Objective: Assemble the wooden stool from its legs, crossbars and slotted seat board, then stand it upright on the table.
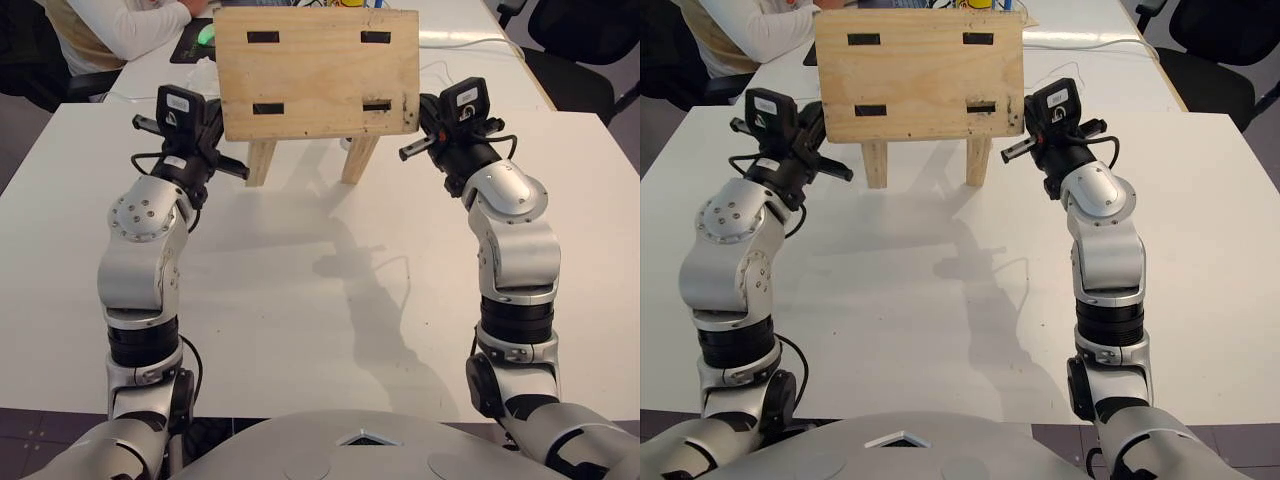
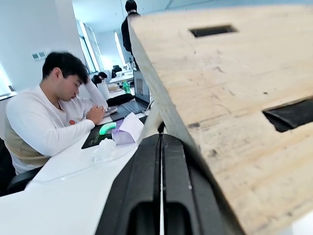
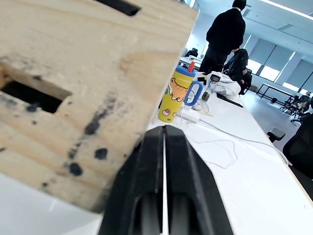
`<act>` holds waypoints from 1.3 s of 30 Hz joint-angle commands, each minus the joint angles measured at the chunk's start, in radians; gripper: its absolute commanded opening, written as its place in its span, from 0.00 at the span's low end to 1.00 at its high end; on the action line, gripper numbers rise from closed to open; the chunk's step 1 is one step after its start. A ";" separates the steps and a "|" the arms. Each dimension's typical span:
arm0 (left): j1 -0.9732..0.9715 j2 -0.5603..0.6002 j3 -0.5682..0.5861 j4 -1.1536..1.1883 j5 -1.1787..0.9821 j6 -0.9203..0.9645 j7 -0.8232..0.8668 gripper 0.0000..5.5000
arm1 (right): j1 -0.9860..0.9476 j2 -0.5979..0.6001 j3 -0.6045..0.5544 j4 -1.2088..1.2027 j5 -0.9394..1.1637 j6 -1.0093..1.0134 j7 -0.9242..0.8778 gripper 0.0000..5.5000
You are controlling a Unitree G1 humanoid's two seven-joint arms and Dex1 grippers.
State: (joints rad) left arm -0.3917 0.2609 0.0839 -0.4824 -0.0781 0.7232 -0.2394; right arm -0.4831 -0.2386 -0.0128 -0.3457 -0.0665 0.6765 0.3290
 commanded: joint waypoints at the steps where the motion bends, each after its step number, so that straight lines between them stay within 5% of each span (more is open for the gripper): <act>1: -0.037 -0.033 -0.080 -0.024 -0.074 -0.016 -0.066 0.00 | -0.074 0.065 0.058 -0.048 0.092 -0.018 0.038 0.00; 15: 0.004 -0.010 -0.064 0.049 -0.060 -0.053 -0.024 0.00 | -0.074 0.067 0.044 -0.012 0.103 -0.076 -0.017 0.00; 24: 0.127 -0.047 0.037 0.332 0.002 -0.266 0.119 0.00 | 0.087 0.076 -0.143 0.341 0.007 -0.512 -0.310 0.00; 30: 0.232 -0.086 -0.012 0.439 0.027 -0.424 0.119 0.00 | 0.262 0.069 -0.136 0.562 0.031 -0.610 -0.269 0.00; 39: 0.297 -0.151 -0.044 0.507 0.037 -0.534 0.152 0.00 | 0.326 0.088 -0.103 0.570 0.066 -0.637 -0.222 0.00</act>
State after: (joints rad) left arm -0.1086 0.1282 0.0481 0.0160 -0.0455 0.2063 -0.0996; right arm -0.1575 -0.1563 -0.1241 0.2292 -0.0202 0.0477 0.0896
